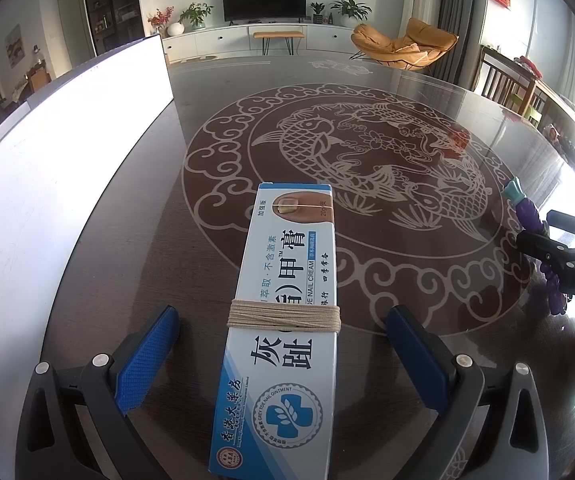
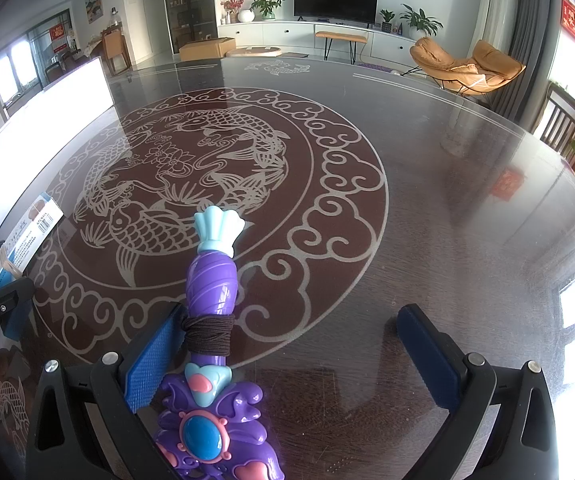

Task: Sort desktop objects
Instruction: 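Hold the nail cream box in the left tool and the purple toy in the right tool, then carry the nail cream box with the left tool while the right tool carries the purple toy to the bin, then open both tools to drop the nail cream box and purple toy into the bin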

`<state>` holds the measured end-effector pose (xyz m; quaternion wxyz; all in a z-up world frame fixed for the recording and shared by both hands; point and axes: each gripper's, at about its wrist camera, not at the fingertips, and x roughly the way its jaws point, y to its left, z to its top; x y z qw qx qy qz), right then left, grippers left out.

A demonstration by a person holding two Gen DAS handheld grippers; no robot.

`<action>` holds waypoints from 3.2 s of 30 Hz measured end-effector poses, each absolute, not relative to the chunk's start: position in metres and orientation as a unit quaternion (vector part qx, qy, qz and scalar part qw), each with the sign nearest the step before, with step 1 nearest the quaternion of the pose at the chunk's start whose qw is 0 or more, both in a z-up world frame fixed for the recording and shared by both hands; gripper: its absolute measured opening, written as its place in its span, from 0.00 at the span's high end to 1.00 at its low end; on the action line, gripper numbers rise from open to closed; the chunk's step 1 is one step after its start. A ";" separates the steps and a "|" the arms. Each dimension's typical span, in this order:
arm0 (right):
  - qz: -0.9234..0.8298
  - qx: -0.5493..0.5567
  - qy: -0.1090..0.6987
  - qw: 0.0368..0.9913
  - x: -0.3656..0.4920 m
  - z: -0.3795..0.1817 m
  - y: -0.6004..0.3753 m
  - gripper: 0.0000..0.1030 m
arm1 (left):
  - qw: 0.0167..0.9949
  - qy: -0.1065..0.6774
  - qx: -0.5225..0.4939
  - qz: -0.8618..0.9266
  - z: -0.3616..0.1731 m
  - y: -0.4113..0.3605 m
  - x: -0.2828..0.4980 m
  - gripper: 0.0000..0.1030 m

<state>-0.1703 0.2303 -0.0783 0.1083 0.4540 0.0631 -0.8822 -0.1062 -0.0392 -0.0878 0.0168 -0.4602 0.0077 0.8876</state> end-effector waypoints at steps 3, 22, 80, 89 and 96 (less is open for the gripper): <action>-0.882 0.454 0.063 0.108 -0.170 -0.078 0.230 0.00 | 0.017 0.008 -0.460 0.888 -0.088 -0.039 -0.106 0.00; -0.879 0.459 0.066 0.111 -0.171 -0.078 0.230 0.00 | 0.063 0.031 -0.466 0.882 -0.088 -0.042 -0.097 0.00; -0.768 0.455 0.138 0.430 -0.130 0.040 -0.253 0.21 | -0.180 -0.125 -0.407 0.887 0.036 -0.351 -0.015 0.10; -0.800 0.412 0.141 0.414 -0.131 0.077 -0.202 0.01 | -0.278 -0.128 -0.359 0.882 0.064 -0.340 0.019 0.00; -0.810 0.415 0.144 0.388 -0.131 0.072 -0.169 0.00 | -0.309 -0.128 -0.362 0.870 0.070 -0.316 0.024 0.00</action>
